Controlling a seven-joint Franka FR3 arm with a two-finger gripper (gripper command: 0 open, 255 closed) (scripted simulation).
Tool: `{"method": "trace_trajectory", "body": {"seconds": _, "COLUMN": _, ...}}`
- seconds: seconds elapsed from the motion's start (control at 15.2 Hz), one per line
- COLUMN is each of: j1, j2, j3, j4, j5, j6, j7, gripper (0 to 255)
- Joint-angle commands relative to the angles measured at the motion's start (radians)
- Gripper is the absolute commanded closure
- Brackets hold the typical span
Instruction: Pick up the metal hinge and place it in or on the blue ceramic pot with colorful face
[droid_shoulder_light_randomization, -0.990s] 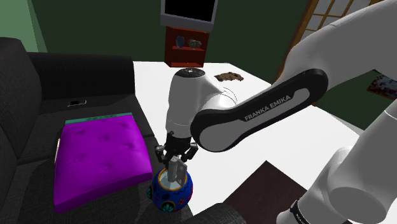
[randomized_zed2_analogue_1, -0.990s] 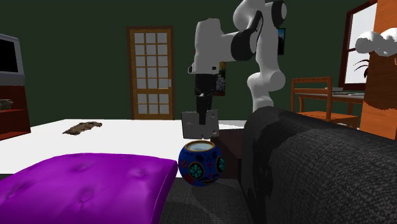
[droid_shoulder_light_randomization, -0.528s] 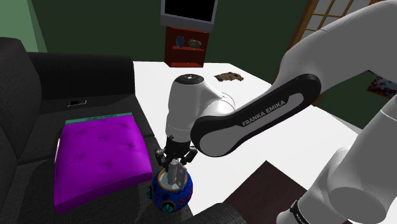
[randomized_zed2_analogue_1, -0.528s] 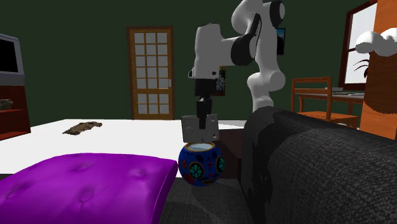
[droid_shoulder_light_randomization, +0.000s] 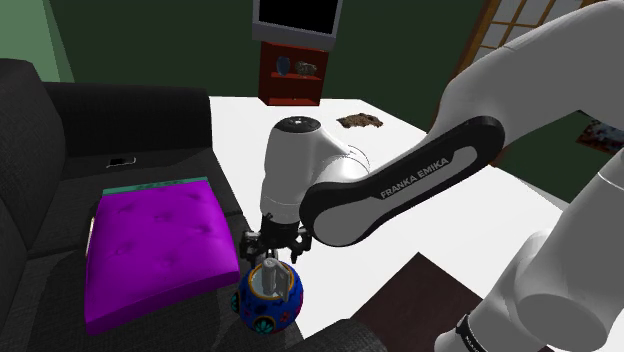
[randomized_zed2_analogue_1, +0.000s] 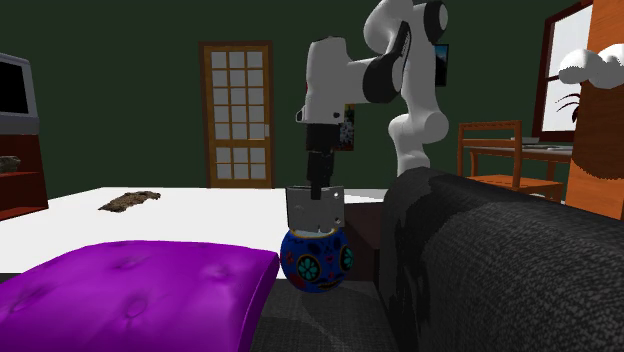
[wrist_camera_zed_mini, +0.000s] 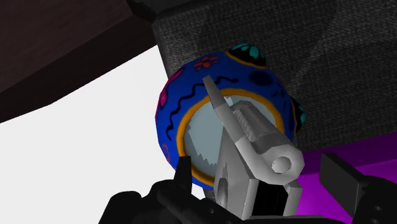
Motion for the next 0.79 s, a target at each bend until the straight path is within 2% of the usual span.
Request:
{"method": "trace_trajectory", "body": {"seconds": 0.0, "j1": 0.0, "j2": 0.0, "j3": 0.0, "j4": 0.0, "j5": 0.0, "j6": 0.0, "j7": 0.0, "gripper": 0}}
{"method": "trace_trajectory", "body": {"seconds": 0.26, "j1": 0.002, "j2": -0.099, "j3": -0.003, "j4": 0.045, "j5": 0.073, "j6": -0.129, "j7": -0.053, "gripper": 0}}
{"method": "trace_trajectory", "body": {"seconds": 0.73, "j1": 0.002, "j2": -0.099, "j3": -0.004, "j4": 0.045, "j5": 0.073, "j6": -0.129, "j7": -0.053, "gripper": 0}}
